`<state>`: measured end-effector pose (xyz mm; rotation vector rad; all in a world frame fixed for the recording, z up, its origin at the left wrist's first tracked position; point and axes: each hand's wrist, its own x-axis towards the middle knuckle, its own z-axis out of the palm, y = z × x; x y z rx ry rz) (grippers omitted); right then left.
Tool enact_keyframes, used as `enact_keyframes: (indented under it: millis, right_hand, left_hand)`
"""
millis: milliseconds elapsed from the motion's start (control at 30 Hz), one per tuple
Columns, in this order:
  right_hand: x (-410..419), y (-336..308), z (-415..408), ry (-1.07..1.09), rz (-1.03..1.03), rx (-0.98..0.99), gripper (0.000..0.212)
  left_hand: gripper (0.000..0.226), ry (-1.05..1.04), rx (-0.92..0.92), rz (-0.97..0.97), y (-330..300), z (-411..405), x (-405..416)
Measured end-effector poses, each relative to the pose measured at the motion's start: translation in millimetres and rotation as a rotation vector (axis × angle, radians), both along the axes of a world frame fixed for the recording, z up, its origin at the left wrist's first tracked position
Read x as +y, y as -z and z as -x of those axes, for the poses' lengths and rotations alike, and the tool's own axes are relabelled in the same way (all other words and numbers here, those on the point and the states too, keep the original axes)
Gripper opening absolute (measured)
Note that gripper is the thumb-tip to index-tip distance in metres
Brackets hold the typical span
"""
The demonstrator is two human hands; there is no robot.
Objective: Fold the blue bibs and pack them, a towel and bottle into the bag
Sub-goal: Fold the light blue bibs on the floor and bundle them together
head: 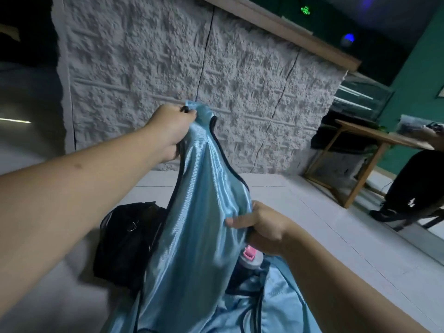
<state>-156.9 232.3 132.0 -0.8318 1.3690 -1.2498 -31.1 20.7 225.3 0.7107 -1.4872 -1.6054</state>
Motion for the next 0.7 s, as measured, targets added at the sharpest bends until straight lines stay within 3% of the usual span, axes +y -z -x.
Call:
enact_keyframes:
  millis: [200, 367, 433, 567, 633, 700]
  right_hand:
    - [-8, -18, 7, 0.109, 0.086, -0.08, 0.043]
    - [-19, -36, 3, 0.235, 0.147, -0.121, 0.036]
    - [-22, -44, 4, 0.27, 0.159, -0.134, 0.029]
    - [-24, -58, 7, 0.335, 0.177, -0.129, 0.029]
    - [-24, -62, 7, 0.352, 0.201, -0.142, 0.03]
    - [-23, -65, 9, 0.375, 0.225, -0.168, 0.03]
  left_hand:
    - [0.006, 0.344, -0.006, -0.235, 8, -18, -11]
    - [0.019, 0.296, 0.083, -0.442, 40, -14, -14]
    - [0.042, 0.288, 0.103, -0.538, 58, -11, -4]
    - [0.104, 0.411, -0.031, -0.672, 89, -14, 26]
    - [0.114, 0.486, -0.133, -0.649, 92, -18, 43]
    - [0.103, 0.535, -0.21, -0.59, 92, -20, 54]
